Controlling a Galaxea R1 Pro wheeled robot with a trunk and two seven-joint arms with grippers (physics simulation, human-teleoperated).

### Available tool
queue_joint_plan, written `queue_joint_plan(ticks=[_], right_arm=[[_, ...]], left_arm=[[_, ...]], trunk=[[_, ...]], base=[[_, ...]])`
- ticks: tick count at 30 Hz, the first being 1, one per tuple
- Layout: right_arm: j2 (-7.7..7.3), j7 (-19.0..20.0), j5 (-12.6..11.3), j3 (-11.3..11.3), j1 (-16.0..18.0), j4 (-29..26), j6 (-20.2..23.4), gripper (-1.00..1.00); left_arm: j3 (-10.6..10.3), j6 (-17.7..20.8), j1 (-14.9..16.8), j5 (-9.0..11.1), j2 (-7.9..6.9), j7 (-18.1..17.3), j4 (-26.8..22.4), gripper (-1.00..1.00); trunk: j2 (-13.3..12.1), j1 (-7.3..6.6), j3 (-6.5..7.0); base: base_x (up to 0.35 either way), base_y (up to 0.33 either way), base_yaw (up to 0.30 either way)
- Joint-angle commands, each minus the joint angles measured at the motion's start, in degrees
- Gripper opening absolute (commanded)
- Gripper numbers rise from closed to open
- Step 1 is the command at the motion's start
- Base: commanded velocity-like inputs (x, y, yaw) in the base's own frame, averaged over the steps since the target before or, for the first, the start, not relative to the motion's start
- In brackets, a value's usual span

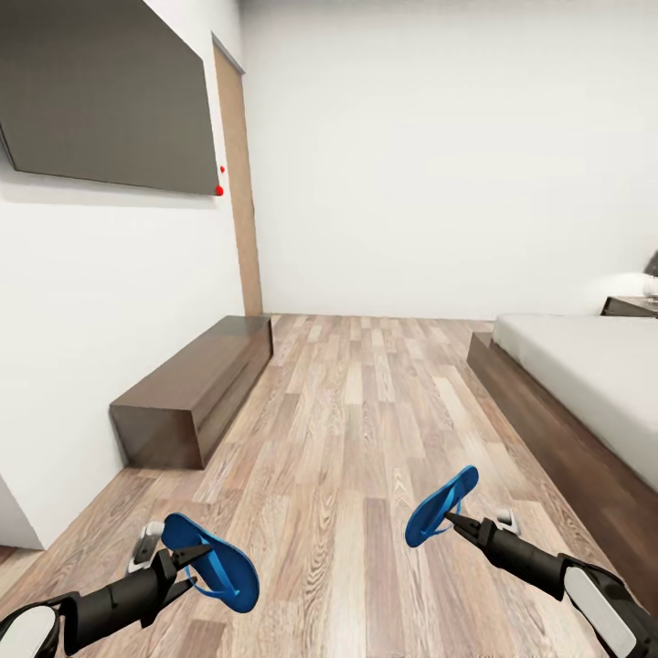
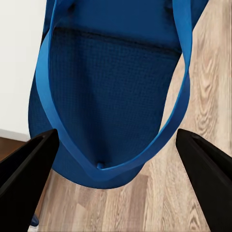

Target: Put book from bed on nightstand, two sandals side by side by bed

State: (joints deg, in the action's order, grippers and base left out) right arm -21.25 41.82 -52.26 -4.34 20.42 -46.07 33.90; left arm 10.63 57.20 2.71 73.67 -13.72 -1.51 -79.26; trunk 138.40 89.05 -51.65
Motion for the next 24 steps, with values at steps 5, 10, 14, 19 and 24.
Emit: queue_joint_plan(ticks=[5,10,14,19,24], right_arm=[[-0.05,-0.08,-0.65,-0.14,0.06,0.02,0.39,-1.0],[-0.08,-0.08,-0.65,-0.14,0.06,0.02,0.38,-1.0],[-0.07,-0.09,-0.65,-0.14,0.06,0.02,0.38,-1.0],[-0.09,-0.09,-0.65,-0.14,0.06,0.02,0.4,-1.0],[-0.1,-0.16,-0.65,-0.14,0.06,0.03,0.38,-1.0]], left_arm=[[0.09,0.12,0.02,-0.1,0.01,-0.16,0.08,-1.0],[0.06,0.04,0.02,-0.06,0.01,-0.16,0.14,-1.0],[0.03,0.02,0.02,-0.08,0.08,-0.16,0.16,-1.0],[0.01,0.02,0.02,-0.1,0.64,-0.16,0.22,-1.0],[0.01,0.01,0.02,-0.11,0.83,-0.16,0.19,-1.0]], trunk=[[0.03,-0.01,-0.06],[0.03,-0.01,-0.06],[0.03,-0.01,-0.06],[0.03,-0.01,-0.06],[0.03,-0.01,-0.06]], base=[[-0.002,-0.002,-0.243],[0.0,-0.001,-0.243],[0.0,0.0,-0.243],[0.0,0.0,-0.243],[0.0,0.0,-0.243]])
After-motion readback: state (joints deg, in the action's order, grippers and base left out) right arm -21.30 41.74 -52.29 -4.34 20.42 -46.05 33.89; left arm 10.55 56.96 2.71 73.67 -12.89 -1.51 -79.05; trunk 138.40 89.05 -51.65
